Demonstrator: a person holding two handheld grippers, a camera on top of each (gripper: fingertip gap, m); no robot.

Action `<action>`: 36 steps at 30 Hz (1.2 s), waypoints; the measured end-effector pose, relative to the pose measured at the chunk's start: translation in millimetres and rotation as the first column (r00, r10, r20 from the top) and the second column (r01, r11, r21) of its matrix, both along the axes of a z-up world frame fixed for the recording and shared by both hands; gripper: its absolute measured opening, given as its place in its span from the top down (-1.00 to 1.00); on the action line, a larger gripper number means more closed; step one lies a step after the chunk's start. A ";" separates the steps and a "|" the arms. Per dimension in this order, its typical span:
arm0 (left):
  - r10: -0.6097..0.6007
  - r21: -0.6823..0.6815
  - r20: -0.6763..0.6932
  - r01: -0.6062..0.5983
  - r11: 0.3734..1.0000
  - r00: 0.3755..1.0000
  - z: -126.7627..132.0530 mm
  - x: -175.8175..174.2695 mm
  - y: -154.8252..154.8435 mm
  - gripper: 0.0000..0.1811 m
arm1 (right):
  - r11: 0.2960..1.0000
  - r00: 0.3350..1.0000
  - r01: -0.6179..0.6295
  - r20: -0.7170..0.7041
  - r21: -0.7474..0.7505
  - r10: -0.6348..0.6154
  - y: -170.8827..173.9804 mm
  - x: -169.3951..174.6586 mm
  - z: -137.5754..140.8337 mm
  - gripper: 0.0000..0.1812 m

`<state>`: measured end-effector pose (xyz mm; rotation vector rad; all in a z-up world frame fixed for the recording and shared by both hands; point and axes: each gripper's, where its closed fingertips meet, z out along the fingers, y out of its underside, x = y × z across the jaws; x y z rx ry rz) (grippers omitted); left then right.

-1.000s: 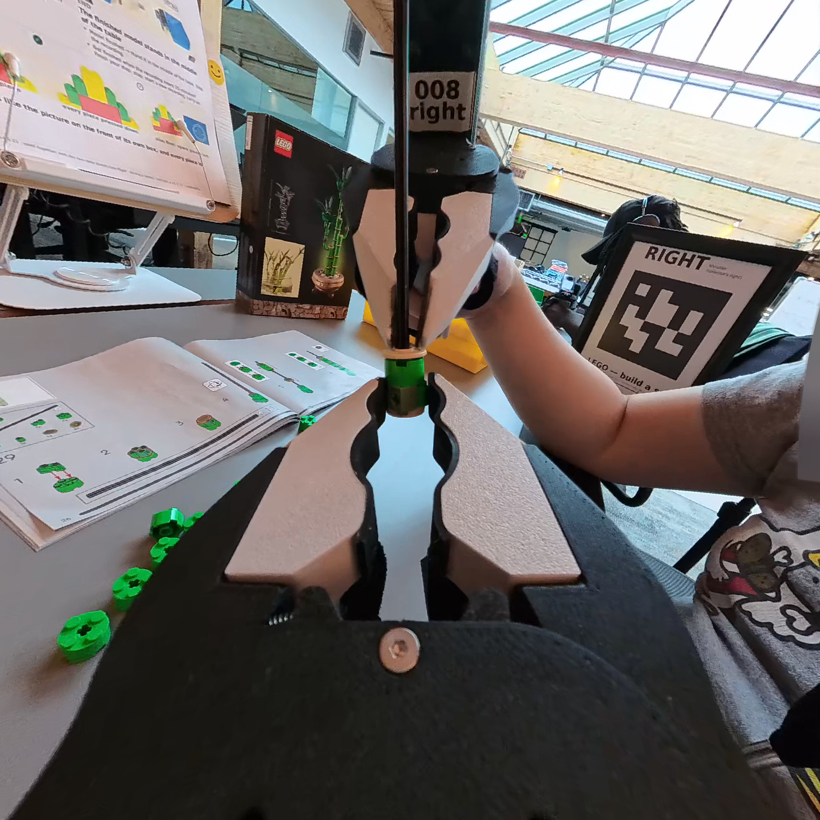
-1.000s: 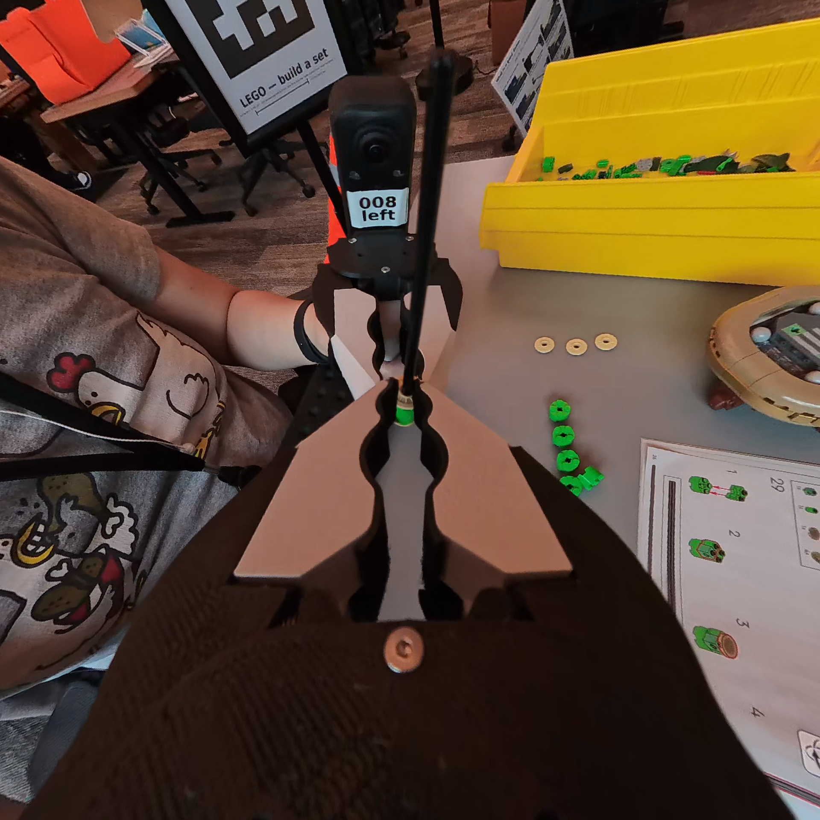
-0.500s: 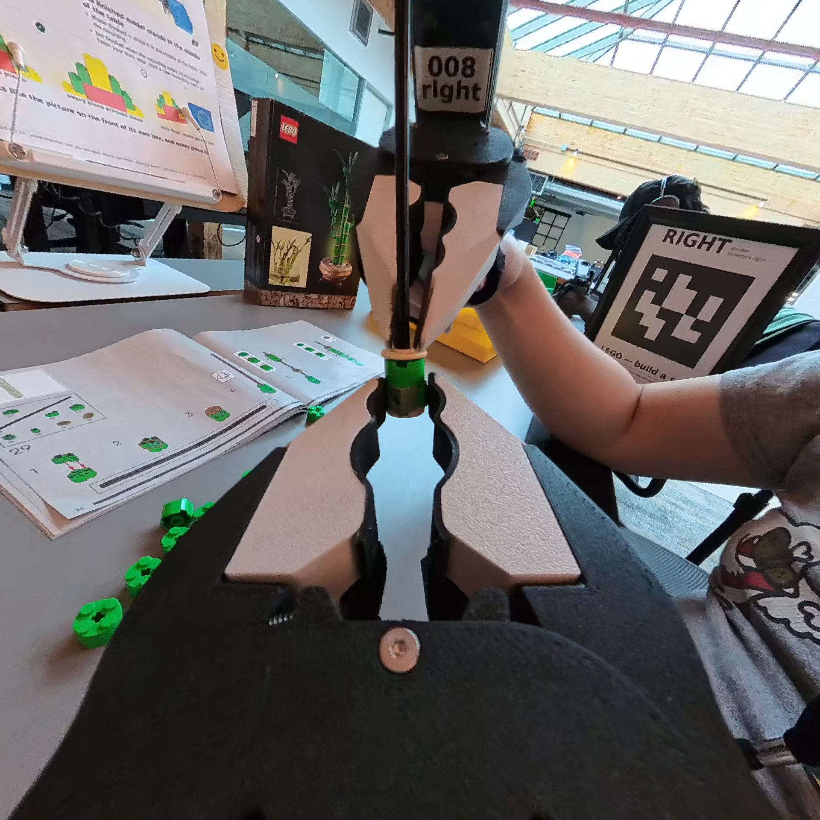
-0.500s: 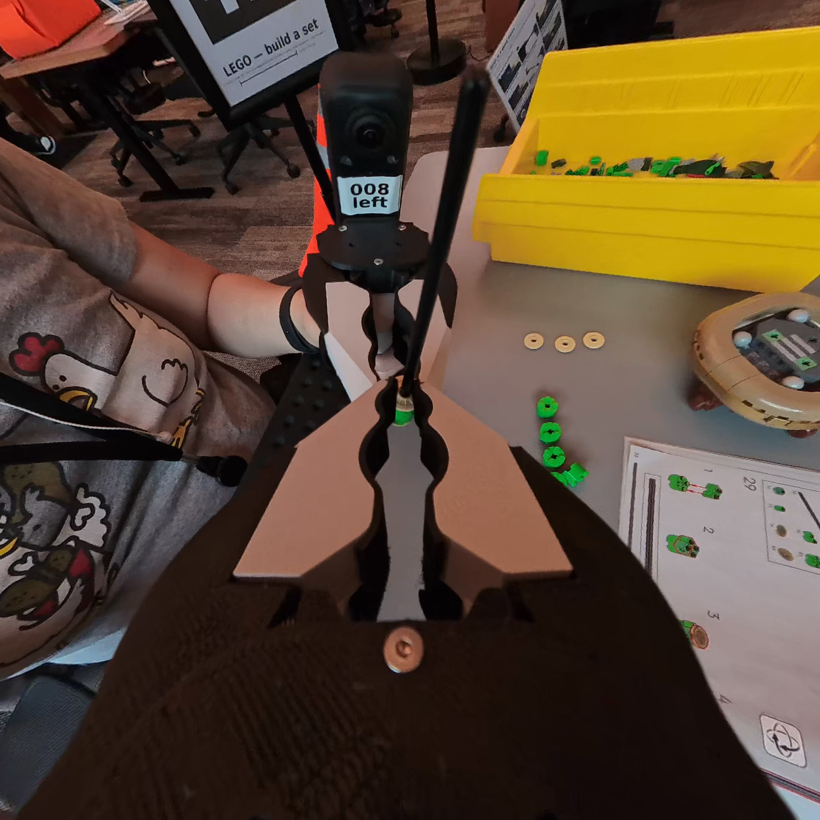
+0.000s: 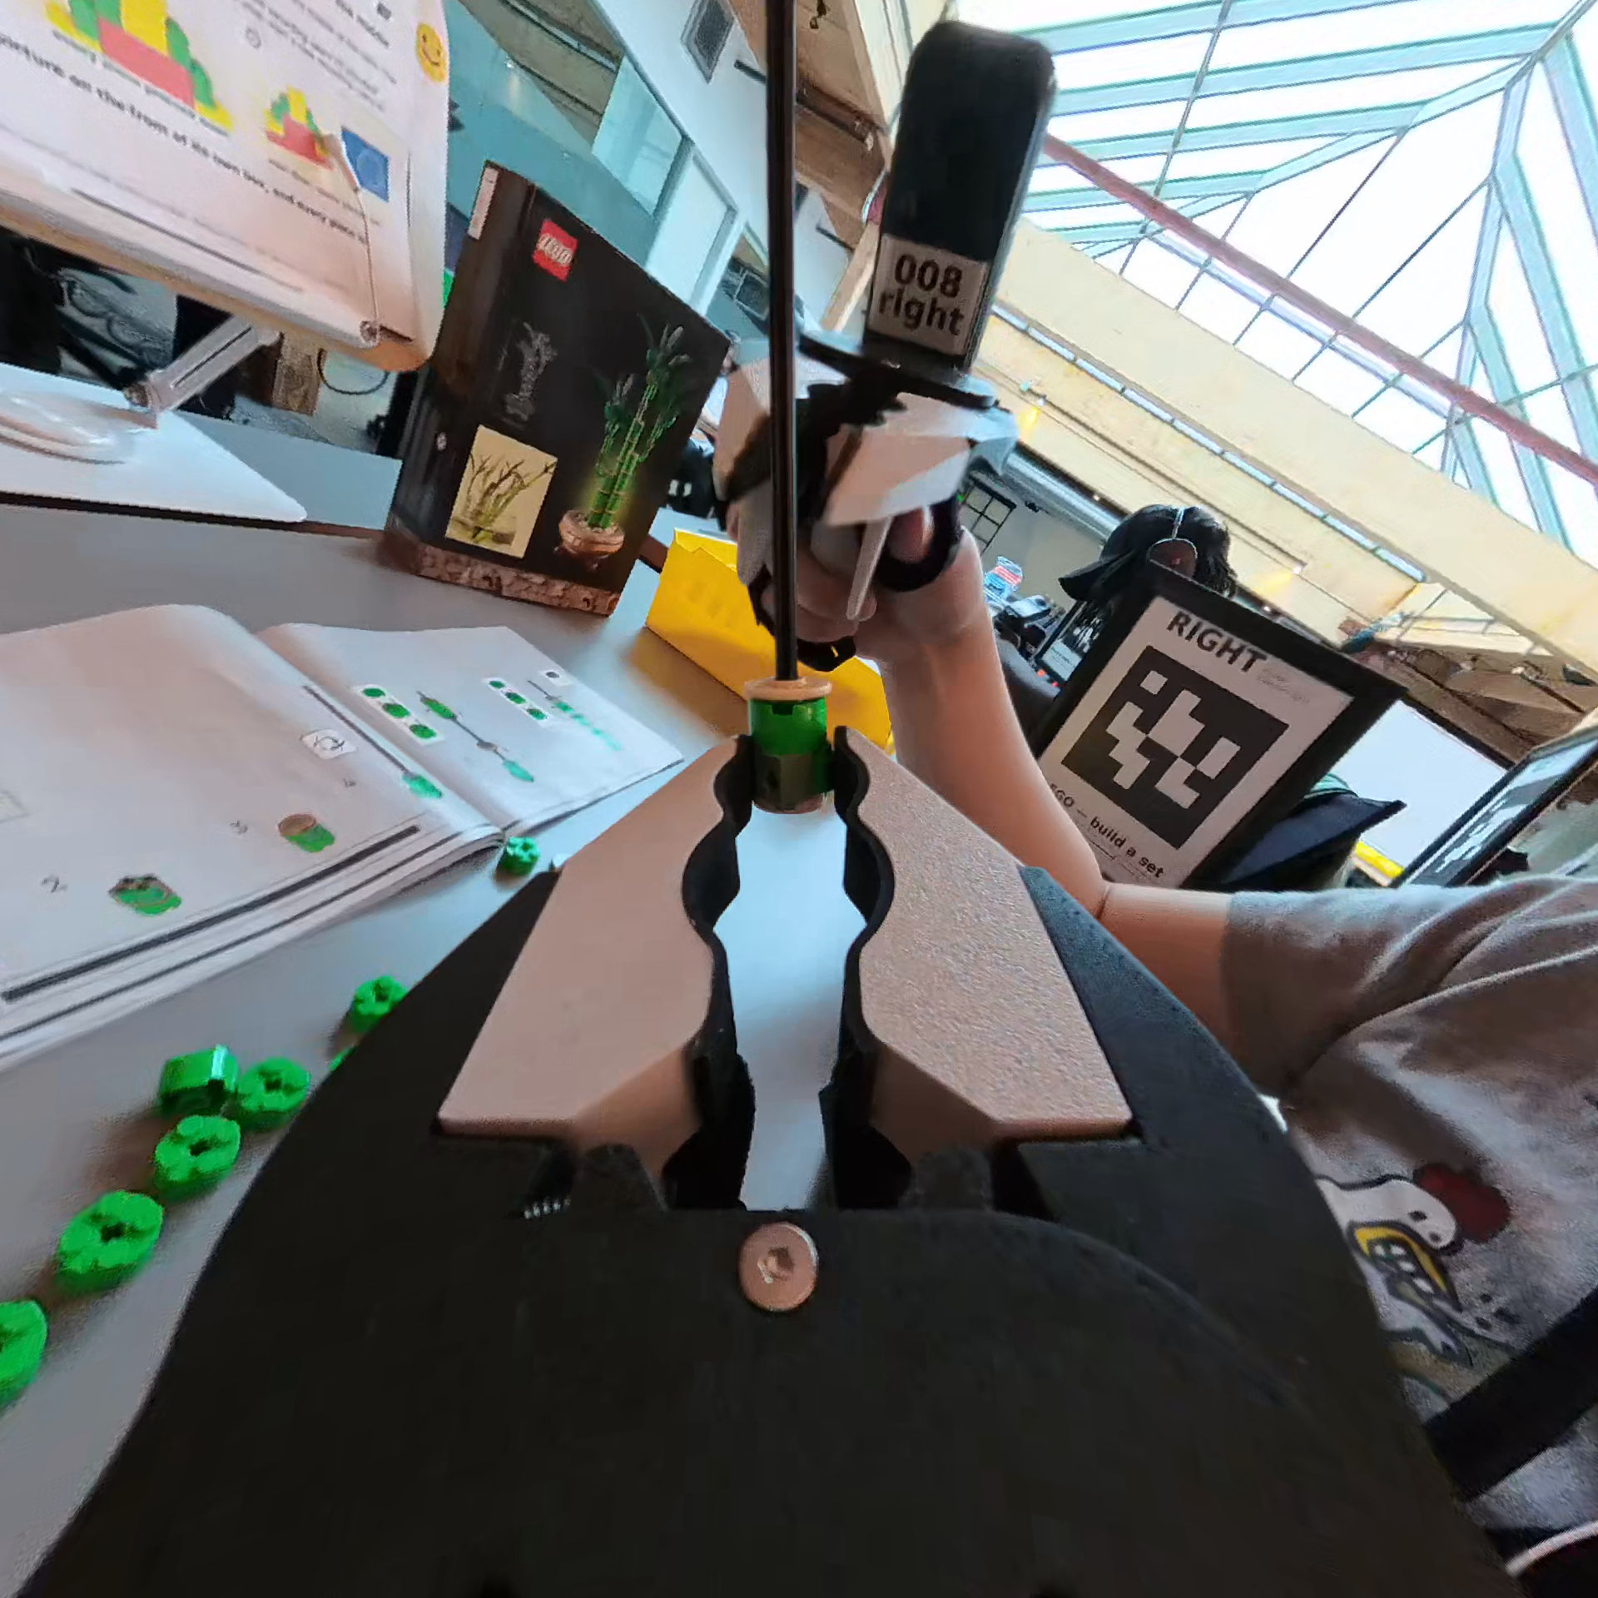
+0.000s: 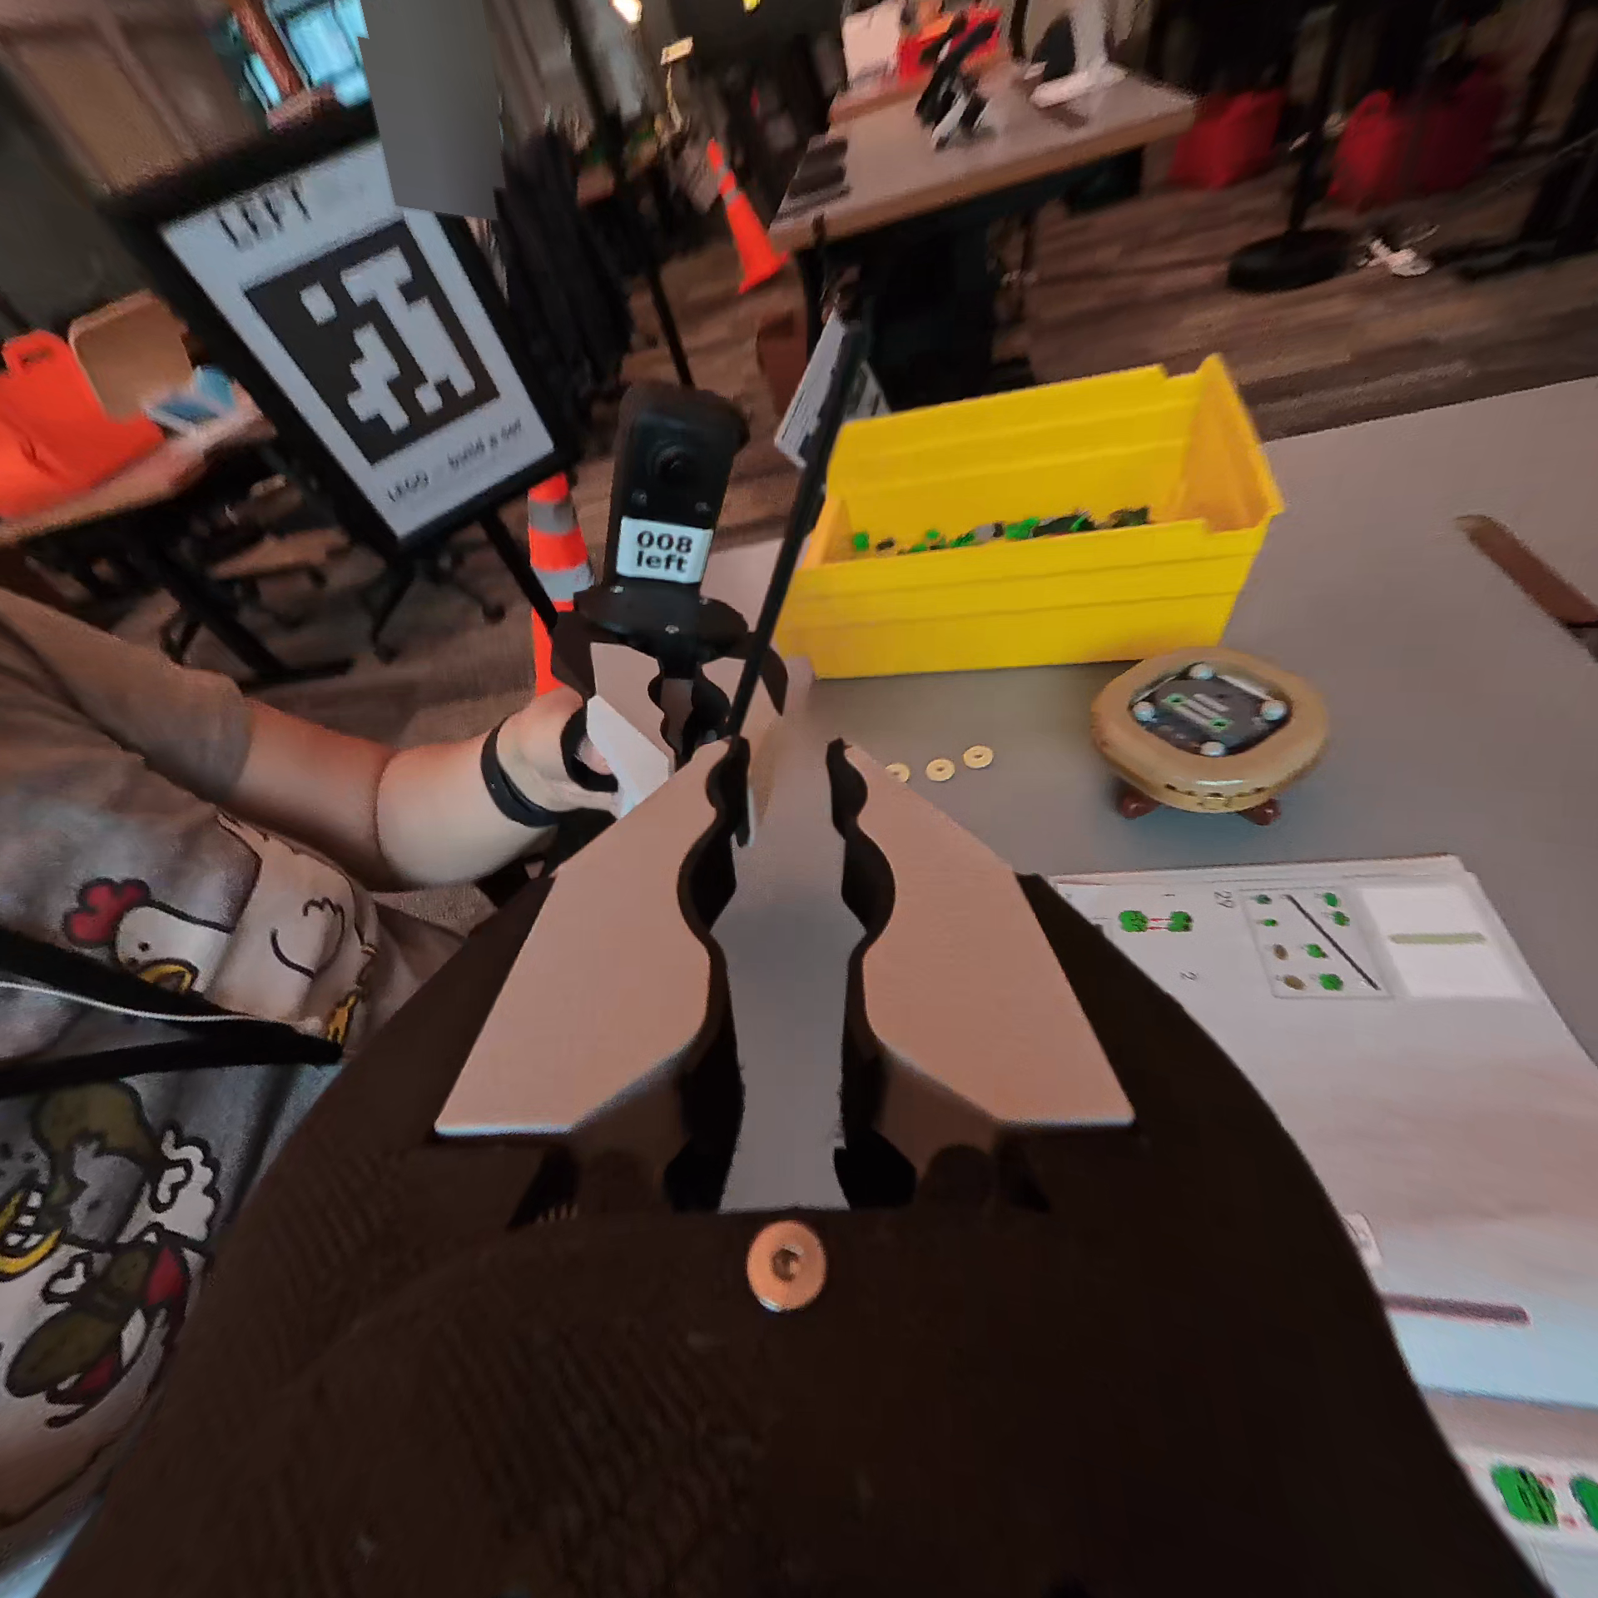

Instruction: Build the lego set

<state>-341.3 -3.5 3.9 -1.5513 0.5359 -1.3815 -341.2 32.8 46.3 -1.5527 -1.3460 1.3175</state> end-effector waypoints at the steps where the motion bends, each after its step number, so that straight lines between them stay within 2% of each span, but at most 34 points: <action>1: 0.002 0.007 -0.012 -0.002 1.000 1.000 2.4 2.1 2.0 0.82 | 1.000 1.000 0.015 -0.020 -0.010 -0.015 4.7 9.6 5.9 0.81; 5: -0.022 -0.021 -0.009 0.022 1.000 1.000 7.3 12.1 5.6 0.82 | 0.997 0.994 0.081 -0.078 0.016 -0.079 17.9 40.1 26.5 0.81; 9: -0.051 -0.086 0.037 0.054 0.995 0.998 10.4 19.7 8.0 0.82 | 0.994 0.990 0.098 -0.103 0.054 -0.093 17.6 57.5 39.2 0.81; 14: -0.066 -0.108 0.053 0.072 0.992 0.996 13.6 28.3 8.0 0.82 | 0.973 0.995 0.062 -0.095 0.222 -0.041 4.1 59.7 42.3 0.69; 16: -0.066 -0.108 0.059 0.073 0.991 0.996 16.0 29.1 7.2 0.82 | 0.913 0.999 0.011 -0.050 0.407 0.011 -8.7 50.5 33.2 0.55; 19: -0.067 -0.098 0.064 0.073 0.992 0.996 22.2 27.3 4.2 0.82 | 0.760 0.998 -0.057 0.049 0.648 0.033 -22.4 34.4 15.6 0.52; 22: -0.067 -0.070 0.048 0.070 0.995 0.997 27.8 24.2 -1.2 0.82 | 0.719 0.992 -0.125 0.103 0.684 0.075 -36.5 22.5 6.3 0.52; 26: -0.048 -0.045 0.043 0.049 0.998 0.998 35.6 14.9 -5.9 0.82 | 0.660 0.991 -0.131 0.093 0.740 0.092 -46.2 15.5 10.2 0.51; 31: -0.030 -0.028 0.070 0.032 0.999 0.997 48.1 1.0 -8.7 0.82 | 0.544 0.997 -0.039 0.069 0.838 -0.034 -38.5 29.9 31.9 0.46; 36: -0.038 -0.016 0.090 0.040 0.999 0.995 58.8 -1.4 -12.3 0.82 | 0.460 0.997 0.052 -0.022 0.887 -0.071 -41.0 44.4 57.6 0.41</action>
